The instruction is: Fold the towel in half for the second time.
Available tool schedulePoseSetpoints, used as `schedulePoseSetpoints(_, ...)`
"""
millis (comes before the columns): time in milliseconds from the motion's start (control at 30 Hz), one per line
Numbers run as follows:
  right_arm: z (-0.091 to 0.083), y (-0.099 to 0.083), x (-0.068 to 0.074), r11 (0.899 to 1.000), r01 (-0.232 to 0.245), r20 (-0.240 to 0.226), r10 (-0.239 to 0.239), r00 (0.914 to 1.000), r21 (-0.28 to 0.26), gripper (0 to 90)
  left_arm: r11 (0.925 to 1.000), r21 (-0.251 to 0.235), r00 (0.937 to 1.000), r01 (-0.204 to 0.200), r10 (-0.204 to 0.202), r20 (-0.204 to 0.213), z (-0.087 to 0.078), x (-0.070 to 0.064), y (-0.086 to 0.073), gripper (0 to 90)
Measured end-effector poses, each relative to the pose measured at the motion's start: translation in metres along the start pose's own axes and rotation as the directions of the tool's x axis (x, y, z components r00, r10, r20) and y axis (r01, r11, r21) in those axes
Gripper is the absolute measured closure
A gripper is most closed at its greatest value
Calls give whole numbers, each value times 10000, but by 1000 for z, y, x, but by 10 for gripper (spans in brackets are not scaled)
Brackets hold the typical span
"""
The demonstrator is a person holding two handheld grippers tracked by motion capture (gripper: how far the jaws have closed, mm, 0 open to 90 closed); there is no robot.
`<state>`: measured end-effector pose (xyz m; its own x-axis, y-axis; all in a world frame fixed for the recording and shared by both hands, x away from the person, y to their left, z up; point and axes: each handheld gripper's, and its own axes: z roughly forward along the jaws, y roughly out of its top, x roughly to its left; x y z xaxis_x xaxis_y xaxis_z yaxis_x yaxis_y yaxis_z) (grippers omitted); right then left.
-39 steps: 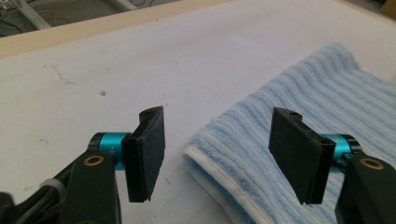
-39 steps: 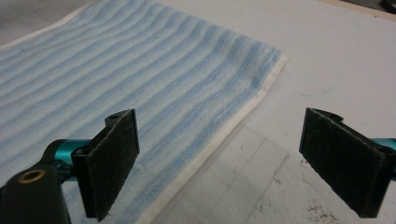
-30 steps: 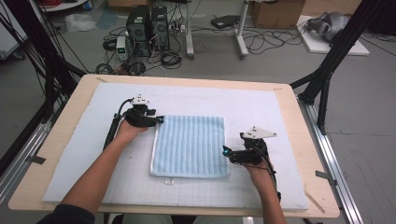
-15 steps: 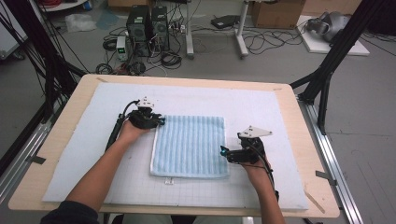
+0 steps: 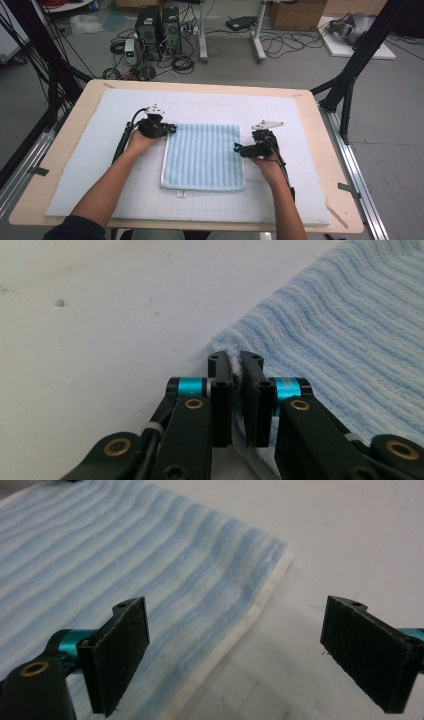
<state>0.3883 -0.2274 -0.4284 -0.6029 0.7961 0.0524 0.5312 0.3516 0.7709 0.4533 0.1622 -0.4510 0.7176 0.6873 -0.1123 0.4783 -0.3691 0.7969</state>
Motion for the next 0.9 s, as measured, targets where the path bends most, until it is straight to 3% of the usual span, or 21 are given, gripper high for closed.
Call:
schedulePoseSetpoints(100, 8, 10, -7, 9999, -157, 119, 156, 9998, 65, 120, 10000, -22, 10000, 82, -82, 2, 0, 0, 0, 832)
schedulePoseSetpoints(267, 22, 20, -19, 9993, -363, -63, 363, 9993, 11, 206, 9999, -9, 9999, 167, -167, -16, 0, 0, 0, 832)
schedulePoseSetpoints(400, 37, 28, -21, 9985, -198, -144, 205, 9997, 510, 285, 9997, -13, 9997, 243, -243, 14, 0, 1, 0, 831)
schedulePoseSetpoints(533, 52, 33, -22, 9961, -211, -356, 242, 9991, 862, 421, 9995, -59, 9995, 308, -308, 29, 0, 1, -1, 832)
schedulePoseSetpoints(633, 59, 34, -20, 9933, -301, -131, 317, 9994, 1119, 525, 9992, -50, 9992, 402, -402, 79, -1, 1, -1, 833)
schedulePoseSetpoints(667, 59, 35, -21, 9930, -396, -38, 403, 9992, 1117, 576, 9991, -55, 9990, 431, -431, 97, -1, 2, -1, 833)
schedulePoseSetpoints(733, 58, 35, -20, 9916, -429, -288, 467, 9985, 1223, 704, 9983, -51, 9982, 581, -581, 147, -1, 3, -1, 838)
schedulePoseSetpoints(800, 58, 36, -18, 9918, -157, -441, 215, 9988, 1268, 794, 9974, -92, 9973, 719, -718, 138, -1, 3, -1, 842)
schedulePoseSetpoints(900, 57, 38, -16, 9926, 148, -249, -119, 9996, 1205, 822, 9965, -164, 9966, 823, -822, 69, -2, 4, -1, 847)
